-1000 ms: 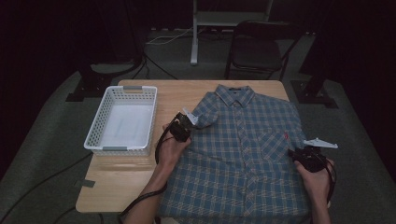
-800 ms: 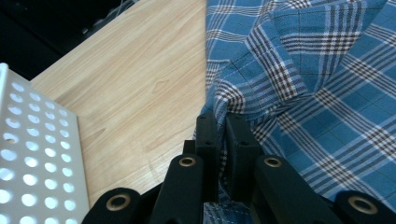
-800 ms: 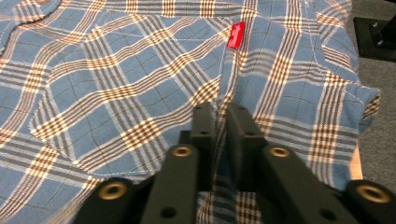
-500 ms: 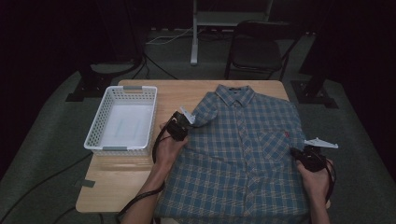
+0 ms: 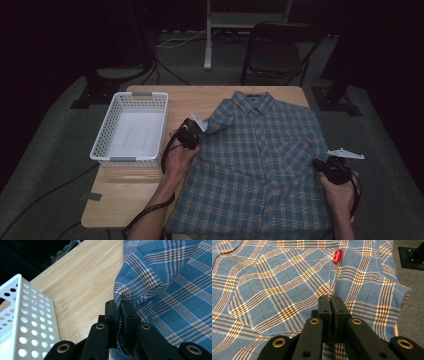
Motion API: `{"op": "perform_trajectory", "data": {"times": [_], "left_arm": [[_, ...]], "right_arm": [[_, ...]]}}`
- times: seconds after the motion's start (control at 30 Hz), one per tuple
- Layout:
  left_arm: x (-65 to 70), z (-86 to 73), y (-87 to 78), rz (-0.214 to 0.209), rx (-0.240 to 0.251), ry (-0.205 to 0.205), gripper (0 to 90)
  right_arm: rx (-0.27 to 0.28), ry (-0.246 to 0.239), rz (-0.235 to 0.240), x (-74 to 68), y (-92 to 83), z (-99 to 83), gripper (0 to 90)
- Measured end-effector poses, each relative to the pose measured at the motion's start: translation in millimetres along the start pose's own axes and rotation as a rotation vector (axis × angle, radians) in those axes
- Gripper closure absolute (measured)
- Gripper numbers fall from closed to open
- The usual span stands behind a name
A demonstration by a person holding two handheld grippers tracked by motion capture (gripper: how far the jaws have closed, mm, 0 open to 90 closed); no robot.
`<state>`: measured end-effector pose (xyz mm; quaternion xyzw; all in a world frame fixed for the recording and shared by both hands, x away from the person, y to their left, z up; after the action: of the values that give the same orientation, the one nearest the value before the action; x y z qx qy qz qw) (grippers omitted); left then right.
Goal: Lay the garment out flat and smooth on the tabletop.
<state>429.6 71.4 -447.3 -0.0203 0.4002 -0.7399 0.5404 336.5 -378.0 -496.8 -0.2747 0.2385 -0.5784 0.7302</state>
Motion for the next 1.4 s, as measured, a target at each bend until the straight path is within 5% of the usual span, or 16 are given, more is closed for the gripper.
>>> {"op": "perform_trajectory", "data": {"times": [1.4], "left_arm": [[-25.8,-8.7,-2.2,0.098,-0.034,-0.030,85.9]], "right_arm": [[-0.012,0.041,-0.051,21.5,-15.4,-12.0,86.9]]}}
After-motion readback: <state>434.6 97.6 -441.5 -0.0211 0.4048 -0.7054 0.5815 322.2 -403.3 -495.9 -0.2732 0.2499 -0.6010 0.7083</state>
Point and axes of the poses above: each handheld gripper's, and its own axes: y roughly forward along the jaws, z roughly out of its top, x roughly to its right, the point moved 2 cm from there along y, roughly forward along the jaws, and after that the axes turned 1 degree about -y, right-handed, at the moved point
